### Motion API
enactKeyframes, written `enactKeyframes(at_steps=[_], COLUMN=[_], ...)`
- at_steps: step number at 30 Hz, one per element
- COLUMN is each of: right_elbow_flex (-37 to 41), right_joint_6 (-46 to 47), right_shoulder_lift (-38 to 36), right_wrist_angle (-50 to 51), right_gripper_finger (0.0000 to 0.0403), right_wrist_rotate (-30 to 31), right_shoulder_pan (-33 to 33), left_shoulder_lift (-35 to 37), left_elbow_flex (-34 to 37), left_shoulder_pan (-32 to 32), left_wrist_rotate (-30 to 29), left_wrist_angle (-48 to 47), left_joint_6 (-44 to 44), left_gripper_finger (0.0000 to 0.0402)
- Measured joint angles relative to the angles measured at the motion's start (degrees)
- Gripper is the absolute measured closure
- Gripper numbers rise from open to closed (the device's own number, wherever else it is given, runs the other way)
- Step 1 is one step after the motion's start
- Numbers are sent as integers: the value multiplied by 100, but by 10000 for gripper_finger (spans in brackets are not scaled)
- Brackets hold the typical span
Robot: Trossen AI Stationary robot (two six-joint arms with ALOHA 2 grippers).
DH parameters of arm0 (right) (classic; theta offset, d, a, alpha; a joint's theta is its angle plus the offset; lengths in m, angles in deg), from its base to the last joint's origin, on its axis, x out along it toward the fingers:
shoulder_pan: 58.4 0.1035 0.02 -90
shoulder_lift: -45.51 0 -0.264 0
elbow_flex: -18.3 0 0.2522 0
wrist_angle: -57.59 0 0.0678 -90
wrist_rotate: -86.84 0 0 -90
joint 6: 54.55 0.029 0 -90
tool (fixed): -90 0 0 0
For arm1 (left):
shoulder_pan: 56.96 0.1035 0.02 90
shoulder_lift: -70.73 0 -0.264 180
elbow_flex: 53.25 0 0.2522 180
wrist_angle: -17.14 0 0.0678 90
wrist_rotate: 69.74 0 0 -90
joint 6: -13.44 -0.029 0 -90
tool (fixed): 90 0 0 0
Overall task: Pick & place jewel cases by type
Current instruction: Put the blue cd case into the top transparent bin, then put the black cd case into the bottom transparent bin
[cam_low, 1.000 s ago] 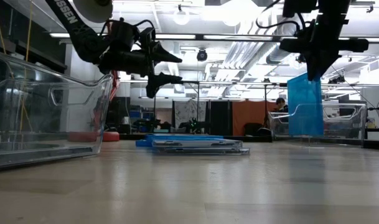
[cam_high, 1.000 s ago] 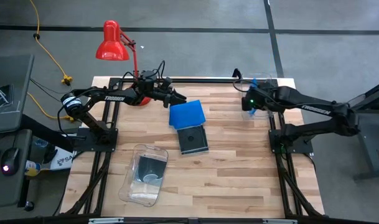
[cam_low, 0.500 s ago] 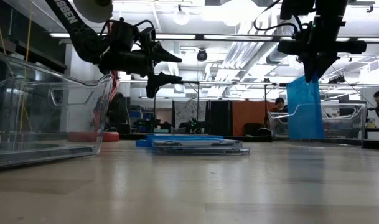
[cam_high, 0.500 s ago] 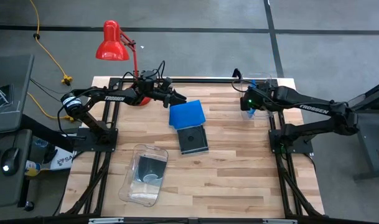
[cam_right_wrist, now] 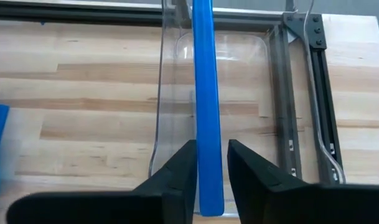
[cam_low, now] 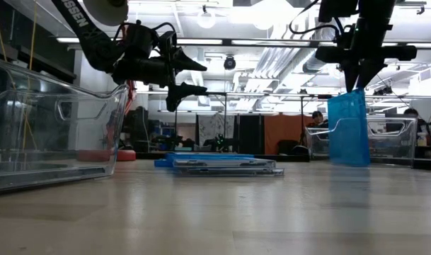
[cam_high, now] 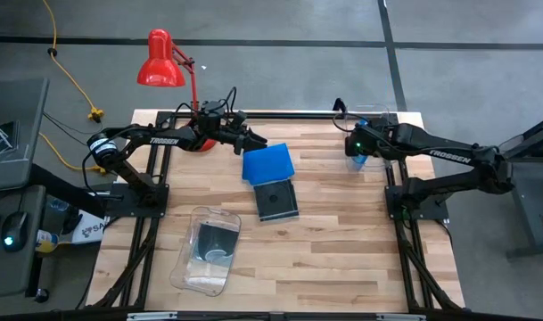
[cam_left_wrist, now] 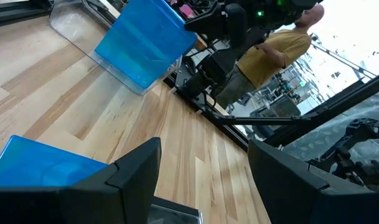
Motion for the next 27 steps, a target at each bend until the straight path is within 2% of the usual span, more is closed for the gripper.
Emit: enactKeyframes(at_steps=[10,15,20,27], right_elbow_flex=[0,-2,-2,-2], right_joint_6=[17,-4,-328,-893], right_shoulder_lift=[-37,-155,-287,-387], right_wrist_angle=[-37,-414,-1038,-1947], right_gripper_finger=[265,236,225,230], right_wrist_rotate=[455,725,844,788], right_shoulder_pan=[0,0,-2,-2], left_shoulder_lift=[0,0,0,0], left_elbow_flex=[0,0,0,0], left_shoulder_pan=[0,0,0,0], left_wrist_rotate=[0,0,2,0], left_wrist_angle=[0,0,-42,-43], left_joint_6=[-13,-74,-107,-121], left_gripper_finger=[163,163,163,163])
